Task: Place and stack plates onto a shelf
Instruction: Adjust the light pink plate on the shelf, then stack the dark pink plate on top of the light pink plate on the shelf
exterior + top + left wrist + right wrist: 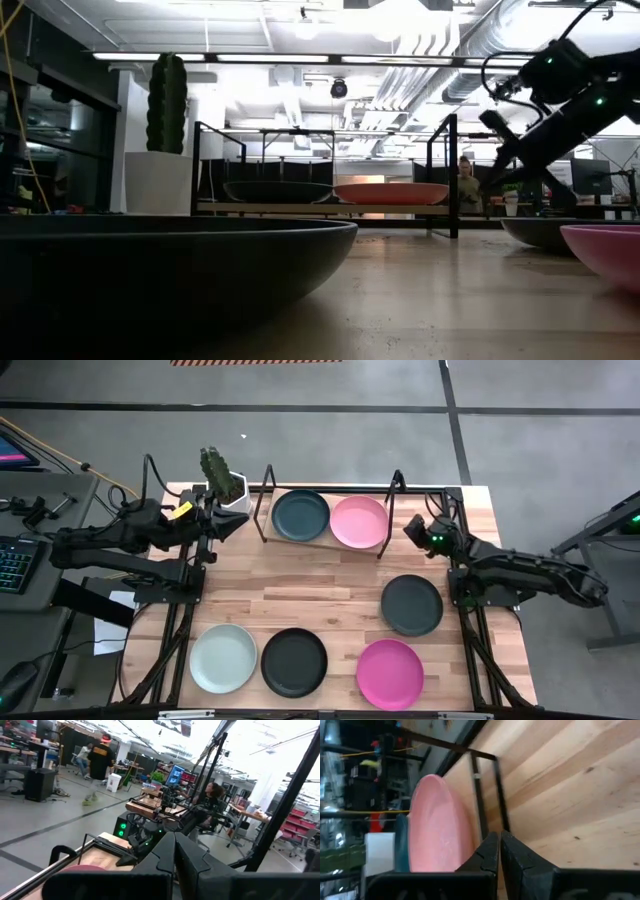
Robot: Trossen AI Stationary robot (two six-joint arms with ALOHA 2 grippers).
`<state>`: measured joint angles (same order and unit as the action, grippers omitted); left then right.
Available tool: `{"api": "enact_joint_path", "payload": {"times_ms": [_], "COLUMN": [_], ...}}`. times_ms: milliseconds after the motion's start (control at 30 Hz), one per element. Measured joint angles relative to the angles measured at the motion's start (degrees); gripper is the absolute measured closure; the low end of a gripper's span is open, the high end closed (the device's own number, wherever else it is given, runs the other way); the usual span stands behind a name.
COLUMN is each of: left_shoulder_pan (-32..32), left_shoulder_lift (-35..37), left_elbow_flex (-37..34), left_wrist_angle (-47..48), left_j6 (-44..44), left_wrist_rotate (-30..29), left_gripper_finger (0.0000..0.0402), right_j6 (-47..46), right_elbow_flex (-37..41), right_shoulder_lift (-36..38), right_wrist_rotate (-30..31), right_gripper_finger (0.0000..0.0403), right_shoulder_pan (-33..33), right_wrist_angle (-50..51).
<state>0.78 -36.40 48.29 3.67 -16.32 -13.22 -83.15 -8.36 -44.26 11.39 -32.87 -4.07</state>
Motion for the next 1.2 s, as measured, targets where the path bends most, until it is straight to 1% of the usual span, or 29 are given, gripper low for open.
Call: {"api": "enact_joint_path", "payload": {"times_ms": [100, 267, 367, 500, 633, 800, 1033, 1200], "left_shoulder_pan": [0.02, 0.02, 0.00, 0.00, 0.00, 0.00, 0.00, 0.00], "left_shoulder_lift": [0.04, 0.04, 0.02, 0.02, 0.04, 0.04, 0.03, 0.04], "left_elbow_flex": [0.00, 0.00, 0.00, 0.00, 0.00, 0.00, 0.00, 0.00], "left_wrist_angle": [-0.12, -0.11, -0.08, -0.10, -0.12, -0.10, -0.08, -0.08], "left_j6": [0.02, -0.07, -1.09, -1.57, -2.46, -2.55, -2.56, -2.56], "left_wrist_rotate": [-2.60, -10.08, -12.81, -12.99, -12.99, -12.97, -12.95, -12.93], "left_gripper_finger": [0.0401, 0.0401, 0.0401, 0.0401, 0.0401, 0.0401, 0.0401, 0.0401], "right_j6": [-0.75, -0.90, -1.49, -1.89, -1.40, -0.51, 0.23, 3.80], "right_elbow_flex": [0.07, 0.07, 0.07, -0.44, -1.54, -3.24, -3.89, -3.90], "right_shoulder_lift": [-3.93, -10.55, -14.70, -19.27, -22.03, -24.43, -25.93, -25.18], "right_wrist_rotate": [0.03, 0.65, 0.58, -0.11, -0.67, -1.34, -2.83, -2.84], "right_gripper_finger": [0.0403, 0.0403, 0.0403, 0.0403, 0.0403, 0.0403, 0.0403, 0.0403], "right_shoulder_pan": [-0.60, -1.02, -1.02, -1.00, -0.99, -1.02, -1.01, -1.22], "right_wrist_angle": [-3.70, -15.06, -20.30, -24.06, -27.16, -27.12, -27.33, -27.19]}}
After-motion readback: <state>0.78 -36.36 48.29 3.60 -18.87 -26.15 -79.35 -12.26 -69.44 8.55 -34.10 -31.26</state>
